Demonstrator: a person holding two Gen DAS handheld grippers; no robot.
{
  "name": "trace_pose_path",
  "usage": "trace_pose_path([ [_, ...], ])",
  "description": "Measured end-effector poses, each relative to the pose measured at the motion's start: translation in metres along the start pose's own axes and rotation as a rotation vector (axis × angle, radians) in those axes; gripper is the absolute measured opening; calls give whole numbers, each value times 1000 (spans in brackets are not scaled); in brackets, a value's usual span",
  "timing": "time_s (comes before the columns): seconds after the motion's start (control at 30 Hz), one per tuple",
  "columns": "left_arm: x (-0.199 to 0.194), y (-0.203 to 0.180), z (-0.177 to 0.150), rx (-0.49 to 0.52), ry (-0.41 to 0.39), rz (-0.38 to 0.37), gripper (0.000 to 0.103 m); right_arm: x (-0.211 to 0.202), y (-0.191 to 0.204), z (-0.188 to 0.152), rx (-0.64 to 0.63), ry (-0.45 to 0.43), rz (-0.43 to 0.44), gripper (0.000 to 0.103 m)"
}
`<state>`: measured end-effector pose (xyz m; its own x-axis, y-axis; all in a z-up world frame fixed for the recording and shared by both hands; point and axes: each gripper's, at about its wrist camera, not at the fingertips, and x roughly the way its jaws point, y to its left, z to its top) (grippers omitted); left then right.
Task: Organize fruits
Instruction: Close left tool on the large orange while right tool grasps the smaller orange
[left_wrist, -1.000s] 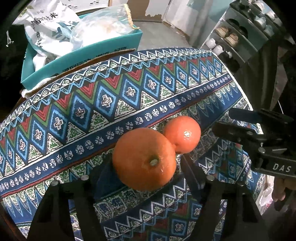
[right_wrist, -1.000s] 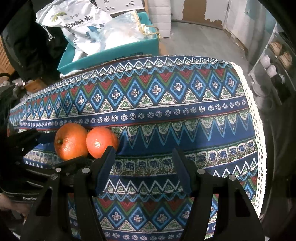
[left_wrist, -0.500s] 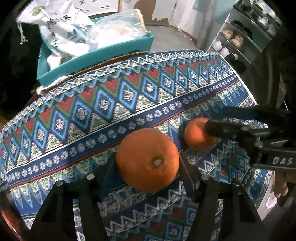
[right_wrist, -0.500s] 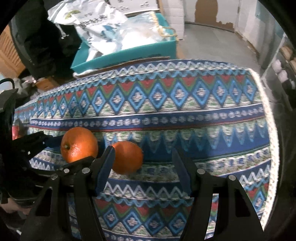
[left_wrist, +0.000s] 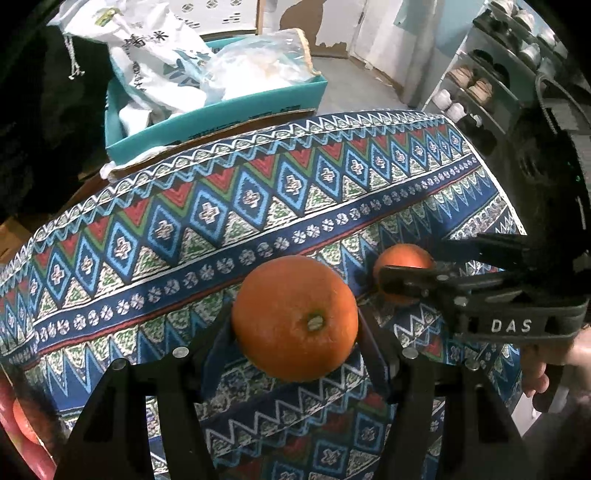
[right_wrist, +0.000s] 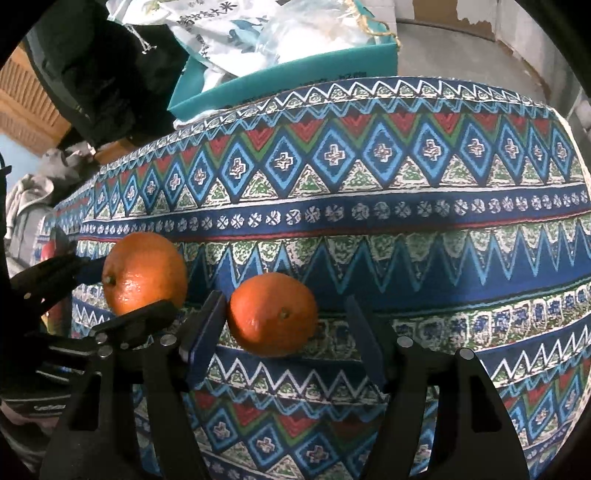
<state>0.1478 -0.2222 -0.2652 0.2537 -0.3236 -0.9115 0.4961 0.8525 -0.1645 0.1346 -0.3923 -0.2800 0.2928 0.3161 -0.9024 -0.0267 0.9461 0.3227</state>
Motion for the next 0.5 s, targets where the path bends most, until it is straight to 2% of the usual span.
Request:
trace_pose_path([
  [0.07,-2,3,-2,-5,0,4,66,4,0,1,8,15,14,57],
  [0.17,-5,7,-4,-14,-1,8,66,6,3,0,12,29,16,51],
  [0.4,-14,12,-8,-23,-8,13,66,7,10,-3,-24,35,-27,49],
  [0.5,-19,13,-9,-29,-16,18,66,5,18,-4,-63,23,-80,48],
])
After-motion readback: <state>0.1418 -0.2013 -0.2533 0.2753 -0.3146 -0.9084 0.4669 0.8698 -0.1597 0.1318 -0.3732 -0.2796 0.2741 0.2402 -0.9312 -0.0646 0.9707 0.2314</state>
